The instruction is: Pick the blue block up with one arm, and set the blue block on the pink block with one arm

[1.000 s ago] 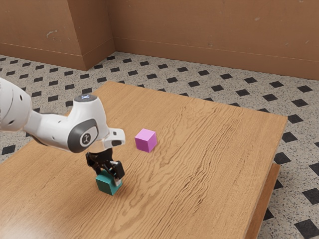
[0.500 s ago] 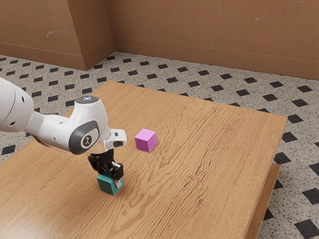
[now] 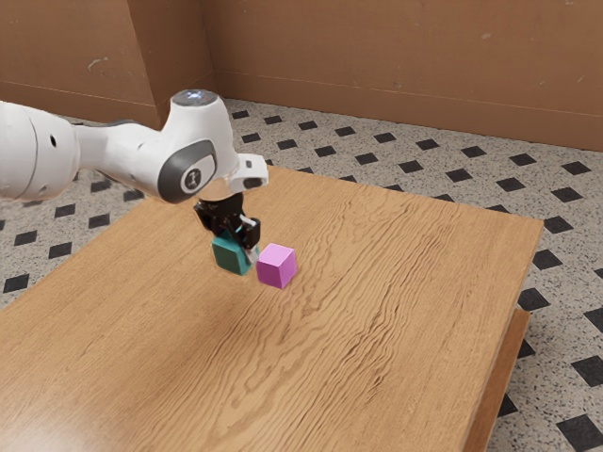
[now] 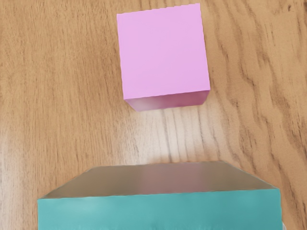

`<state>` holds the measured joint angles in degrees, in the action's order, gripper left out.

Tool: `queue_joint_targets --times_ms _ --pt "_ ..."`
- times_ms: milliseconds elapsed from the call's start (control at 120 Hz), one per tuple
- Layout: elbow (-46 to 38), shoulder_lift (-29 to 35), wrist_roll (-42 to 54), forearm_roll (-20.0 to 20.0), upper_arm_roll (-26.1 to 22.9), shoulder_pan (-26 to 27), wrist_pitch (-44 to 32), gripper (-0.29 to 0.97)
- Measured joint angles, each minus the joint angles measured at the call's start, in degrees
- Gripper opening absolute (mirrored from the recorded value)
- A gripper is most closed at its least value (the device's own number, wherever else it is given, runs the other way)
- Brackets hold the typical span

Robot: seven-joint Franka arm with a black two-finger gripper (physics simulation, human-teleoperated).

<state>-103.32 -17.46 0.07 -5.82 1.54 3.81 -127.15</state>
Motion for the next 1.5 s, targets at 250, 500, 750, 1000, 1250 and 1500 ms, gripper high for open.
queue_joint_targets --times_ms 250,500,750,1000,1250,1500 --pt "18.97 -12.99 -0.06 -0.41 -0.15 -1.18 10.43 0.25" --pt "24.41 -16.87 0.41 0.03 -0.47 -0.9 14.87 0.25" --pt "25.56 -16.77 0.75 1.39 -0.63 0.0 15.26 0.24" --pt "25.33 -17.29 0.92 3.79 -0.52 -0.38 12.48 0.24" --pt "25.03 -18.71 0.89 4.22 -0.37 -0.66 9.89 0.24" --pt "25.0 -19.86 0.75 4.26 -0.27 -0.66 8.77 0.24"
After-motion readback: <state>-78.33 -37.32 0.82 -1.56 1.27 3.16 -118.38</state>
